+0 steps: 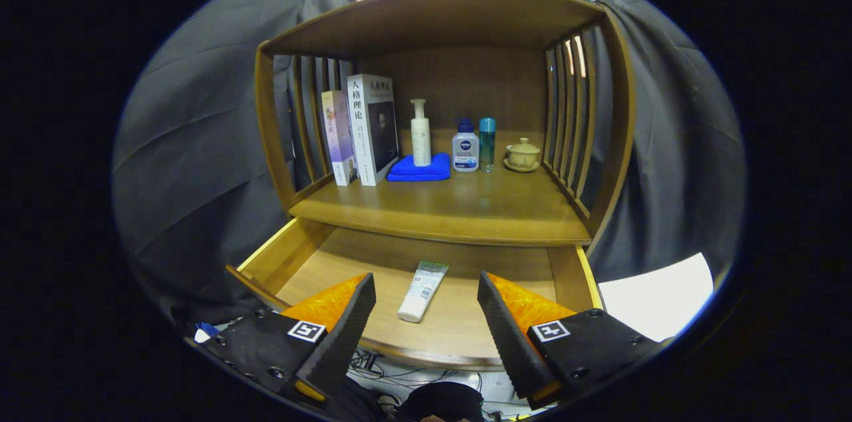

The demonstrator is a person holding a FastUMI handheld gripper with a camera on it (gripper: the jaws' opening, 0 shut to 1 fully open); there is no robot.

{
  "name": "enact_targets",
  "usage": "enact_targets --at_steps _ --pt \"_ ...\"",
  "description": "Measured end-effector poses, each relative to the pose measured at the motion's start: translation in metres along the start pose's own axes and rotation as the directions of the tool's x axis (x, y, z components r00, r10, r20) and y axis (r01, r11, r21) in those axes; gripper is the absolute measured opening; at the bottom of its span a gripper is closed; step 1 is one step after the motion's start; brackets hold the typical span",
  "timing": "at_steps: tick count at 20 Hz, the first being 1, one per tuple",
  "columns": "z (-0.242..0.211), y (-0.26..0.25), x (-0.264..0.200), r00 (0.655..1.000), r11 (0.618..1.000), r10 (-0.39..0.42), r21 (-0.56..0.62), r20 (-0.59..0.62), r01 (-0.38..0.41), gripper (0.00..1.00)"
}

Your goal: Pull open the drawer, take out the items inside it, and place them on the countertop above the cabinet.

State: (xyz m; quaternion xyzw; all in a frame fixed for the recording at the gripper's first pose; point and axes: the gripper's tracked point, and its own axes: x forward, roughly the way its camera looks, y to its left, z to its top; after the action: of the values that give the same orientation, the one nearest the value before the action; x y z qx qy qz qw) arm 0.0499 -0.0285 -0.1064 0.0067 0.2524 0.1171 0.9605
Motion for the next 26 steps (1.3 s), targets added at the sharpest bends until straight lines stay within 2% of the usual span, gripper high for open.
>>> enact_targets --at_steps 4,7,12,18,21,26 --pt "-0.007 0.005 0.044 0.989 0.999 0.027 -0.015 -0.144 -0.029 0.97" --pt "-0.023 0.014 0.076 0.961 0.998 0.05 -0.012 -0.271 -0.055 0.97" --pt "-0.049 0.011 0.11 0.911 0.998 -0.019 -0.06 -0.412 -0.007 0.97" --pt "-0.078 0.014 0.134 0.843 0.999 -0.039 -0.047 -0.536 0.016 0.97" --pt "-0.087 0.008 0.144 0.823 0.997 -0.071 -0.059 -0.564 0.045 0.97" --pt "-0.107 0.026 0.145 0.743 0.999 0.003 0.035 -0.669 0.028 0.97"
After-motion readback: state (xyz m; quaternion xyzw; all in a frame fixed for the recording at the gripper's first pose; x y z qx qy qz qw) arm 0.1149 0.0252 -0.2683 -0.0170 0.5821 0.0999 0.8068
